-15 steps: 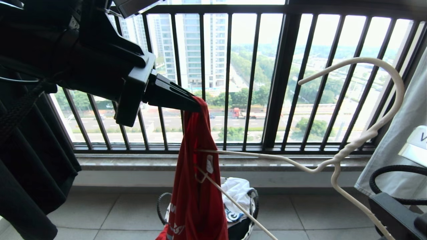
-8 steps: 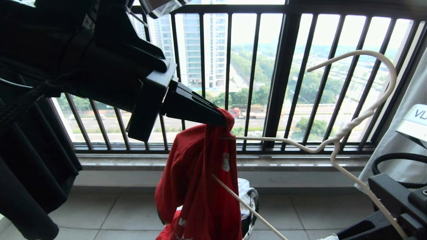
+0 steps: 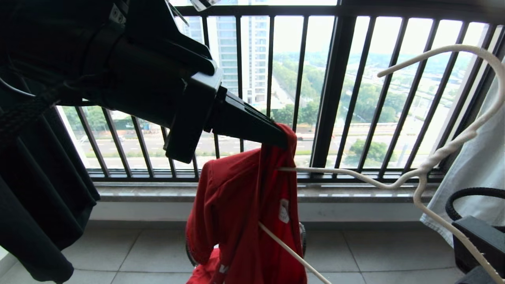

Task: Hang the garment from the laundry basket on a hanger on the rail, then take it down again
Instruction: Hang the clothes on the clothes rack

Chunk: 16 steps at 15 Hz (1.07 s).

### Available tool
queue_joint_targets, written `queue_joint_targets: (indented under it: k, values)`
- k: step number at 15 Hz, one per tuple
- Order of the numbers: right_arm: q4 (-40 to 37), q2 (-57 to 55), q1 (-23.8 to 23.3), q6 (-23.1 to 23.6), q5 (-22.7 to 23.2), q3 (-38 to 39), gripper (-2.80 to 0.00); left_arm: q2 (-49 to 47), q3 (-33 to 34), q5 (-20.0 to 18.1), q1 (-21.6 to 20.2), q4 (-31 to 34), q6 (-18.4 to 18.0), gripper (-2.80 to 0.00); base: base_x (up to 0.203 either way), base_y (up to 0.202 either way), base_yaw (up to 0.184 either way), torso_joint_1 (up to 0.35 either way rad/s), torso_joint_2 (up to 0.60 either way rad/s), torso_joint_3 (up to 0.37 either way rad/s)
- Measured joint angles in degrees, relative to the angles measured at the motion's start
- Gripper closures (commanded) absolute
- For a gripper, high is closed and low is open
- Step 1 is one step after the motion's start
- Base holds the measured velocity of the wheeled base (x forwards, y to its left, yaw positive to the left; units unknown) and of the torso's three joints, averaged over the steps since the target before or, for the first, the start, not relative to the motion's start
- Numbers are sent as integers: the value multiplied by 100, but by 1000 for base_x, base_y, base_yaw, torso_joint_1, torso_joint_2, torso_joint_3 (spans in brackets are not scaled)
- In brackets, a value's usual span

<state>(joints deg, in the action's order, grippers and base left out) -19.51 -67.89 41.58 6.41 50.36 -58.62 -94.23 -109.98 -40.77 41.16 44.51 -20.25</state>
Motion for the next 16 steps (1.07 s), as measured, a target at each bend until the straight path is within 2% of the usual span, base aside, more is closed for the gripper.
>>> queue_joint_targets:
  k: [2,7,9,14,16]
  values:
    - [-8,23,15,-18,85,22,0,29,-68,159,-51,-37,73,0,0,0,0,0,0,0]
    - [-34,61,78,-110,349,19,0,79,-111,1051,-277,-839,72,0,0,0,0,0,0,0]
    - [-33,58,84,-121,349,5,0,83,-113,1338,-370,-757,38,0,0,0,0,0,0,0]
    - [-1,174,50,-173,332,-24,0,121,-75,1378,-566,9,-34,0,0,0,0,0,0,0]
    - [9,210,-4,-186,303,-44,0,143,22,1337,-567,28,-25,0,0,0,0,0,0,0]
